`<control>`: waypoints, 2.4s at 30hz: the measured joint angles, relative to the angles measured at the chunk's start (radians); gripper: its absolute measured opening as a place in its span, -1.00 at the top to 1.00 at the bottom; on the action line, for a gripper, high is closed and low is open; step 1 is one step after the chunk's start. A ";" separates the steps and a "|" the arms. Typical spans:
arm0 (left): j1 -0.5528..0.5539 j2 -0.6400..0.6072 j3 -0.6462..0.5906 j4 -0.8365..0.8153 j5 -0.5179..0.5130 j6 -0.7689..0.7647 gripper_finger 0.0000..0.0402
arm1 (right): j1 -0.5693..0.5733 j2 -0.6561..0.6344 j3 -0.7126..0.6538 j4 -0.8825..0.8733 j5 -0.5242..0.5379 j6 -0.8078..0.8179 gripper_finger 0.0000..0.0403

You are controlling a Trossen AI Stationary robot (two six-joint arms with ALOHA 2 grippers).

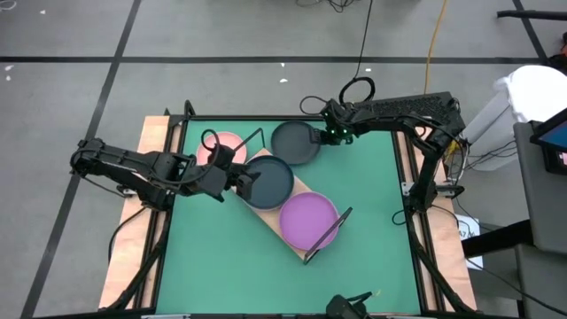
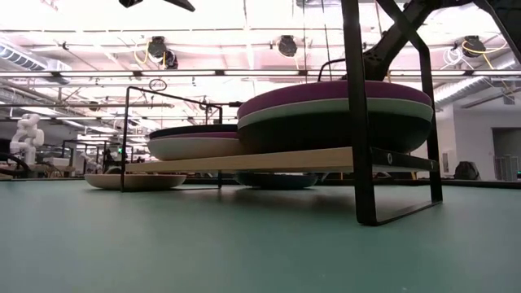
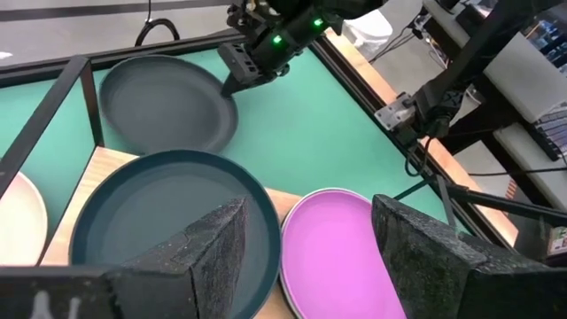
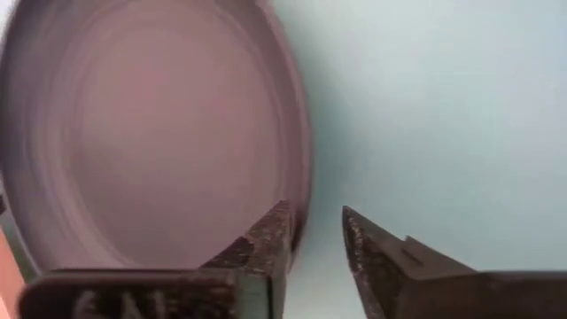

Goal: Place and stack plates onto a shelf
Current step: Stack the black plate on the violet plate on the shelf

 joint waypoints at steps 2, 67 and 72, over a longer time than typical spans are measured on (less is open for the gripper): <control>0.000 0.000 0.000 -0.009 0.000 0.000 -0.22 | 0.000 0.000 -0.022 0.006 -0.002 0.000 0.67; 0.123 0.000 0.000 -0.075 -0.024 0.010 -0.22 | 0.244 -0.747 -0.108 -0.199 -0.078 0.148 1.00; 0.161 0.000 0.000 -0.075 0.017 0.032 -0.22 | 0.340 -0.746 -0.108 -0.210 -0.031 0.159 1.00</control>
